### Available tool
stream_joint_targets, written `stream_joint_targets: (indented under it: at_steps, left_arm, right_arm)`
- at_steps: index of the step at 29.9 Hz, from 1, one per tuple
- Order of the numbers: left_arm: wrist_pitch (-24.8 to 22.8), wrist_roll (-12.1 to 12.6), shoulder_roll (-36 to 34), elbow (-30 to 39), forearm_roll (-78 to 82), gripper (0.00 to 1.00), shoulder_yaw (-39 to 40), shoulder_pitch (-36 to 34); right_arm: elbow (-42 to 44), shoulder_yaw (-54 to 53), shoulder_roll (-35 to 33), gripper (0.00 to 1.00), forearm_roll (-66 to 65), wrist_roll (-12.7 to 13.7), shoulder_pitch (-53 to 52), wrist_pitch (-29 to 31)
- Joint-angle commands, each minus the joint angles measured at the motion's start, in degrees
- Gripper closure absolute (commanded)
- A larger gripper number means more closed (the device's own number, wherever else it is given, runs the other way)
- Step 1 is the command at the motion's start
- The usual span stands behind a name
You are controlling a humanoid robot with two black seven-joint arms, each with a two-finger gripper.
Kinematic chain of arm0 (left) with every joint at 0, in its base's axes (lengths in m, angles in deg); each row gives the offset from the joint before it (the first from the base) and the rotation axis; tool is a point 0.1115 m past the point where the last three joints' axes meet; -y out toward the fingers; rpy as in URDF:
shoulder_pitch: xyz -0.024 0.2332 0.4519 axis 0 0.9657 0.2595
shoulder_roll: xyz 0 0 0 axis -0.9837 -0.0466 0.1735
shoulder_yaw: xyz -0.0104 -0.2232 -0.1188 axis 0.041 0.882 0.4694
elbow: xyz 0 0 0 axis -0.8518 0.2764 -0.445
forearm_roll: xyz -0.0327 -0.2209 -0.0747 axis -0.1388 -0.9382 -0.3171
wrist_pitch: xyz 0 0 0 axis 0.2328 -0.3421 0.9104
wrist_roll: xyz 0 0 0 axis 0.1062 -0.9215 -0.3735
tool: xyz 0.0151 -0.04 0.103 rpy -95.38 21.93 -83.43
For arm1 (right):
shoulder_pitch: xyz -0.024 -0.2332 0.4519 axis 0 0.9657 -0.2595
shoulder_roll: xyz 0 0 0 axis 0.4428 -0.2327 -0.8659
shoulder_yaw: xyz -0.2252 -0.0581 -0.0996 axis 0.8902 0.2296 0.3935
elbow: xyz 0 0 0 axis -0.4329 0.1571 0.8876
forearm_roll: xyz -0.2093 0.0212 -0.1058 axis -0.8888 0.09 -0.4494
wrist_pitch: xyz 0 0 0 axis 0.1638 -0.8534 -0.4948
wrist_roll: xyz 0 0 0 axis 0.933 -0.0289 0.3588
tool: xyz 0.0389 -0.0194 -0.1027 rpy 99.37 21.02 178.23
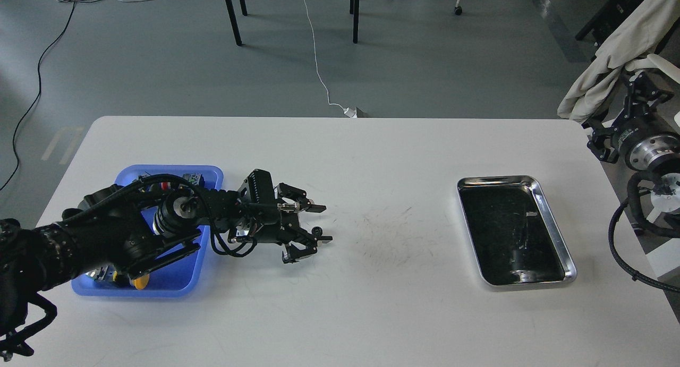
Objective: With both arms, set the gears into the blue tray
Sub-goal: 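Lower the left gripper onto the black part and close it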
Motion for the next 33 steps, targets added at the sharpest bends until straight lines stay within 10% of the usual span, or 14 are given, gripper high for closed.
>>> stream_joint_targets:
  at_steps: [1, 33]
  left_arm:
    - [1.1, 0.0, -0.01, -0.01, 0.01, 0.4, -1.67, 0.07]
    - [1.81, 0.0, 0.51, -2.91, 0.01, 0.77, -2.55, 0.86]
  right_arm:
    - [-0.01, 0.03, -0.02, 0.03, -0.07, -0.07, 0.15, 0.04]
    - [-0.01, 0.12, 0.16, 0.03, -0.68, -0.16, 0.24, -0.05]
